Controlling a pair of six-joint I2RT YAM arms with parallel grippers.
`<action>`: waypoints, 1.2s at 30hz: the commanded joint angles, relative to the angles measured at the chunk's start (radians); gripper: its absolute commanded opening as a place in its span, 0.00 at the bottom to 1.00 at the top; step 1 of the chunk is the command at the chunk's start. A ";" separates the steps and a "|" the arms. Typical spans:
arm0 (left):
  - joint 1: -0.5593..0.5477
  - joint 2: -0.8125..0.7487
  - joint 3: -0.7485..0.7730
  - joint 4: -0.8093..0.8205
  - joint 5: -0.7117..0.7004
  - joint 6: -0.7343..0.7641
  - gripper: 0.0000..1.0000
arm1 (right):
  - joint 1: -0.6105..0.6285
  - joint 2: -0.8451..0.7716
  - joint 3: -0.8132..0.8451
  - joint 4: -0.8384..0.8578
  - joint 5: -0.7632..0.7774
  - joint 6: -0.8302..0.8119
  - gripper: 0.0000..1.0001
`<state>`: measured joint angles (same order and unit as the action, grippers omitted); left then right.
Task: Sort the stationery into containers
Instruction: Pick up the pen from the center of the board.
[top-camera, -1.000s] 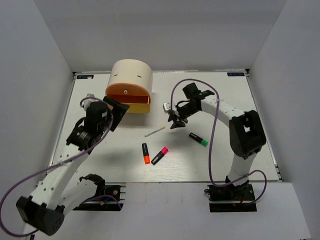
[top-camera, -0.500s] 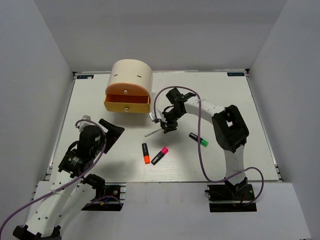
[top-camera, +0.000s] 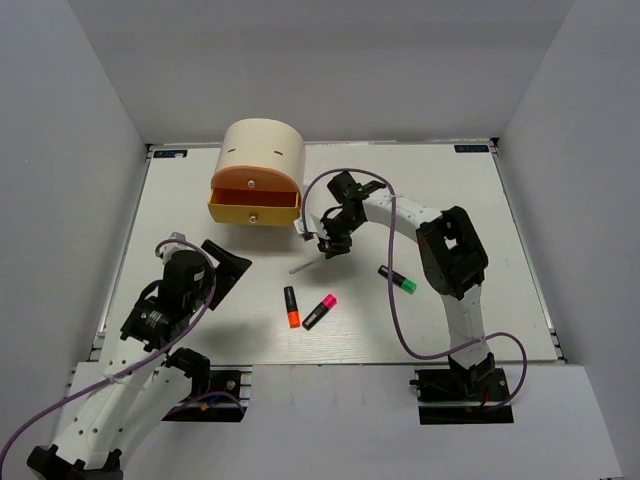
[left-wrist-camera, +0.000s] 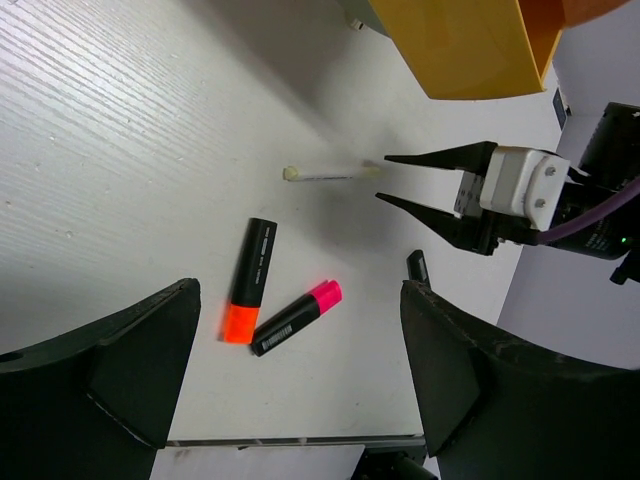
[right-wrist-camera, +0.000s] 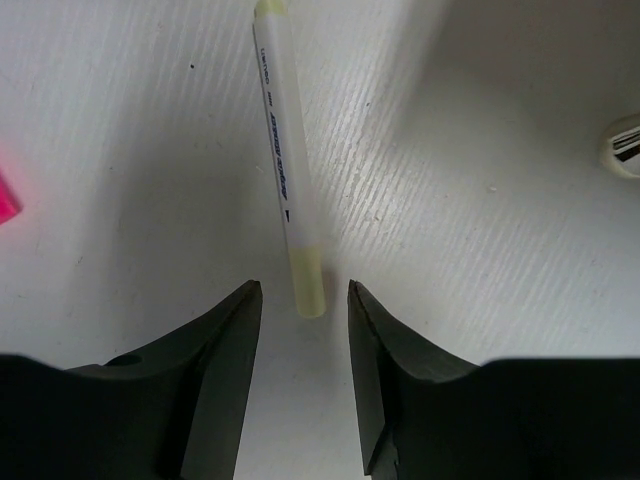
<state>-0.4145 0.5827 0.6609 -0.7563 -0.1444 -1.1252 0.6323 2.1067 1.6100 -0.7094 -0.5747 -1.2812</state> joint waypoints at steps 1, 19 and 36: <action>-0.004 -0.003 -0.004 0.000 0.011 0.010 0.91 | 0.007 0.010 0.041 -0.039 0.012 -0.017 0.46; -0.004 -0.030 0.005 -0.055 -0.007 -0.018 0.91 | 0.020 0.079 0.041 -0.025 0.068 -0.016 0.38; -0.004 -0.021 -0.026 0.014 -0.007 -0.004 0.91 | -0.003 -0.197 -0.059 -0.127 -0.049 0.069 0.00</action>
<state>-0.4149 0.5510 0.6510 -0.7849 -0.1421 -1.1481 0.6388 2.0426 1.5295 -0.7975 -0.5396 -1.2797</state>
